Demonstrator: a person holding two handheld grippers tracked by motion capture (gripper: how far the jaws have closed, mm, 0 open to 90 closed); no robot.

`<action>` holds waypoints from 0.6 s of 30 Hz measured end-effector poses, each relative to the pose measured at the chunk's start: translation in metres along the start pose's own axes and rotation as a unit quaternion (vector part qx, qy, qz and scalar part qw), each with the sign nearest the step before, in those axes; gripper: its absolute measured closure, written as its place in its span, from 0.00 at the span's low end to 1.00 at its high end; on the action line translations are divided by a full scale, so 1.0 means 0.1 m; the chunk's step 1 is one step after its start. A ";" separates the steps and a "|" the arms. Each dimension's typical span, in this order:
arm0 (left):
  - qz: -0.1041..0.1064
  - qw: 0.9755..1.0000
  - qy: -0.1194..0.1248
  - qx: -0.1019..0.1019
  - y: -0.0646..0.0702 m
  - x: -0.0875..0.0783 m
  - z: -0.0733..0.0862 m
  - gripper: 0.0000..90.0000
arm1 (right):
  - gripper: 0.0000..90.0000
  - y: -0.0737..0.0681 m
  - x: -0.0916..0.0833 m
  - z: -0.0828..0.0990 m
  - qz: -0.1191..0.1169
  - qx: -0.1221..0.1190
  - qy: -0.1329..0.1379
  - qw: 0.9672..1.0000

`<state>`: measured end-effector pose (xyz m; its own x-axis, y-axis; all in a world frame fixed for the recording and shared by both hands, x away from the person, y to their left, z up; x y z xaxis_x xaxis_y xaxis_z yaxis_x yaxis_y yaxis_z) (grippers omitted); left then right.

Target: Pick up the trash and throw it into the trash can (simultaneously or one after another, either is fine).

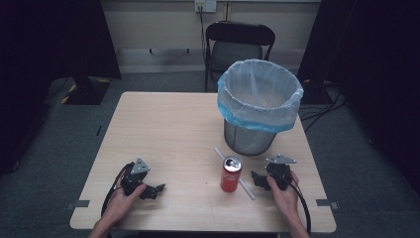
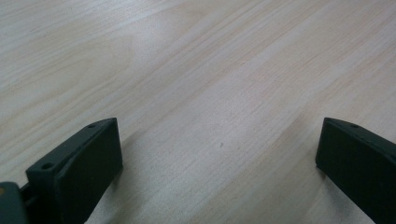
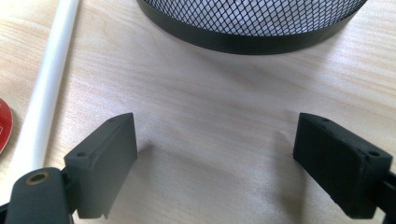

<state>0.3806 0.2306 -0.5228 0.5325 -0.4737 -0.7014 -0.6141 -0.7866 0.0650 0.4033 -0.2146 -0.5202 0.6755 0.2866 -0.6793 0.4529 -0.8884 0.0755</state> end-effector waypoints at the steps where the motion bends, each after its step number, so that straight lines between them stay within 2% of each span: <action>1: 0.000 1.000 0.000 0.000 0.00 0.00 0.00 0.00 | 0.14 0.00 0.00 0.00 0.001 0.000 0.000 1.000; 8: 0.001 1.000 0.000 0.000 0.00 0.00 0.00 0.00 | 0.14 0.00 0.00 0.00 0.000 -0.001 -0.001 1.000; 14: 0.000 1.000 0.000 0.000 0.00 0.00 0.00 0.00 | 0.21 0.02 -0.06 -0.02 -0.007 -0.007 -0.005 1.000; 17: 0.000 1.000 0.000 0.001 0.00 0.00 0.00 0.00 | 0.21 0.01 -0.15 -0.03 -0.027 -0.011 -0.014 0.999; 18: 0.000 1.000 0.000 0.000 0.00 0.00 0.00 0.00 | 0.21 0.01 -0.18 -0.03 -0.033 -0.012 -0.009 0.999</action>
<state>0.3807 0.2306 -0.5228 0.5324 -0.4736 -0.7016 -0.6146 -0.7862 0.0644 0.3931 -0.2191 -0.5050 0.6340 0.3373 -0.6959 0.5094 -0.8592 0.0477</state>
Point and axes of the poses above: each handheld gripper's, and its own axes: x roughly forward along the jaws, z roughly out of its underside, y roughly to its right, the point moved 3 cm from there along x, roughly forward along the jaws, and after that the axes turned 5 degrees about -x, right-handed, at the moved point
